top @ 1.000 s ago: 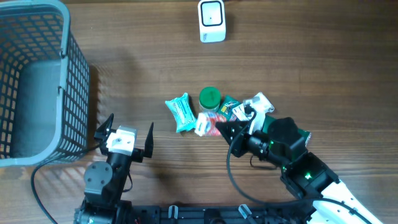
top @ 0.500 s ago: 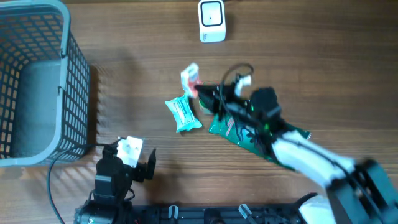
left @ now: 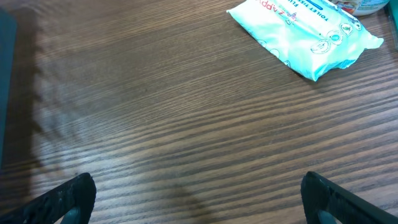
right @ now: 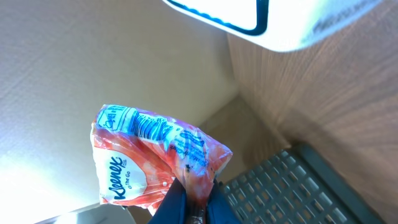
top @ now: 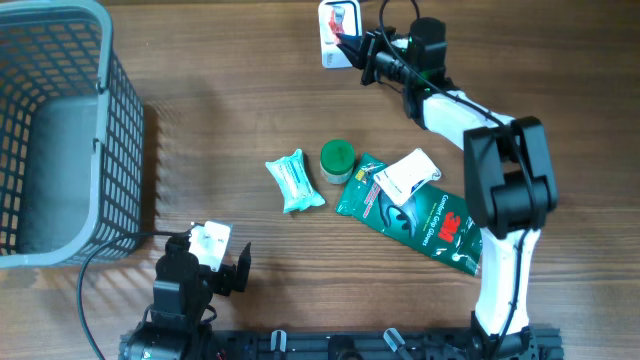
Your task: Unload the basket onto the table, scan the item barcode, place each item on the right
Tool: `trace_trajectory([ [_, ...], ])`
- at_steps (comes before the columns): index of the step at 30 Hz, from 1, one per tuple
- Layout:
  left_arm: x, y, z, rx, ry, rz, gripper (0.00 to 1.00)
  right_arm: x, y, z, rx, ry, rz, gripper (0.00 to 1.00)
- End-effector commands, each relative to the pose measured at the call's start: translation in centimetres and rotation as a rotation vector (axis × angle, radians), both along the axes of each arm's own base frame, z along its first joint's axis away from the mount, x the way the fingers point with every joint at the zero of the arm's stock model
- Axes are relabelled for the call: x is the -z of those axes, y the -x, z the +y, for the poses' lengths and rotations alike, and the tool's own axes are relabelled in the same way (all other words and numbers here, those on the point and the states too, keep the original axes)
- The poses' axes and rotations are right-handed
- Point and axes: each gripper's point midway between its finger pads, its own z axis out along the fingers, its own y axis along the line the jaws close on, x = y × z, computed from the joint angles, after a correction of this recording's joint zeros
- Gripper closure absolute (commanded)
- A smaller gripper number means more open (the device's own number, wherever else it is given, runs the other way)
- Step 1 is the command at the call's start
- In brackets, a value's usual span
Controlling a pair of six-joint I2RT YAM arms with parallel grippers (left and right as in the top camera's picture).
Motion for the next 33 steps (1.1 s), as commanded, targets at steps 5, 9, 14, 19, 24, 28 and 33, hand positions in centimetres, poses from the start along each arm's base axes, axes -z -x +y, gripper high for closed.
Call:
trace_trajectory([
  [5,0.0,0.0,-0.1,0.000,0.011,-0.001,0.00,2.6,-2.7,0.7,0.037,0.028,0.096,0.95],
  [9,0.0,0.0,-0.1,0.000,0.011,-0.001,0.00,2.5,-2.9,0.6,0.029,0.066,0.041,0.95],
  [14,0.0,0.0,-0.1,0.000,0.011,-0.001,0.00,0.0,-3.2,-2.6,-0.013,0.261,-0.205,0.95],
  [19,0.0,0.0,-0.1,0.000,0.011,-0.001,0.00,-5.4,1.2,-17.9,0.287,0.706,0.047,0.96],
  [24,0.0,0.0,-0.1,0.000,0.011,-0.001,0.00,-5.9,14.5,-42.4,0.900,1.279,0.633,0.95],
  [28,0.0,0.0,-0.1,0.000,0.011,-0.001,0.00,-1.5,22.4,-51.9,0.998,1.329,0.982,0.95],
  [33,0.0,0.0,-0.1,0.000,0.011,-0.001,0.00,7.1,26.4,-56.5,0.761,1.225,1.163,0.88],
])
